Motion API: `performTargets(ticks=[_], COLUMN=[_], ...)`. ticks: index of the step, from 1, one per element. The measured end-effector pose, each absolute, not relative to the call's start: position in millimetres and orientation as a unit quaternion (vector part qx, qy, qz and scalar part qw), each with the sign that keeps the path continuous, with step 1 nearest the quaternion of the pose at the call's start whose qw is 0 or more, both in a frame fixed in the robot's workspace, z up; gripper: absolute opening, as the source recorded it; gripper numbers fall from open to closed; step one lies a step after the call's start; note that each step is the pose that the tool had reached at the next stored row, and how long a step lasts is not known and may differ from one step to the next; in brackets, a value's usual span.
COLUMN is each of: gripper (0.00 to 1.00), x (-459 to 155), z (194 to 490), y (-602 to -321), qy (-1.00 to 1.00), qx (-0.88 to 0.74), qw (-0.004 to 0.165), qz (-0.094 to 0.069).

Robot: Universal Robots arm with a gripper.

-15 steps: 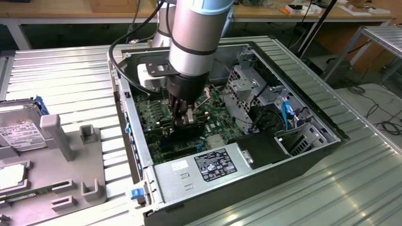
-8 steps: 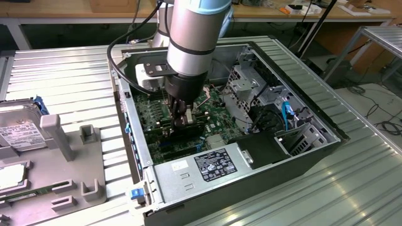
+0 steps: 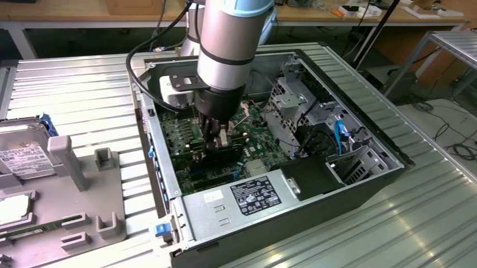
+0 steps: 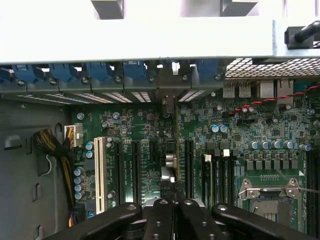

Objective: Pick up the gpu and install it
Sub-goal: 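Press down on the gpu until it lock into place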

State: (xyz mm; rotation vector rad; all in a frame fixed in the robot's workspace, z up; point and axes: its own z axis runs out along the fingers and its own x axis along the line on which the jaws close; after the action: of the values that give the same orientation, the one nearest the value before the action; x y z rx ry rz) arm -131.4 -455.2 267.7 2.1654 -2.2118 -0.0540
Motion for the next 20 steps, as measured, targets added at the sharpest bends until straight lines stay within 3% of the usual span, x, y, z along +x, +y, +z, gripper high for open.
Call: performTargets(ticks=[12,20], gripper=[0.11,0.11], x=[-131,-131], z=[270,293], y=[-455,-455], qy=[-0.714,-0.714], qx=[0.699,0.699], qw=[0.025,0.033], qz=[-0.02,-0.028])
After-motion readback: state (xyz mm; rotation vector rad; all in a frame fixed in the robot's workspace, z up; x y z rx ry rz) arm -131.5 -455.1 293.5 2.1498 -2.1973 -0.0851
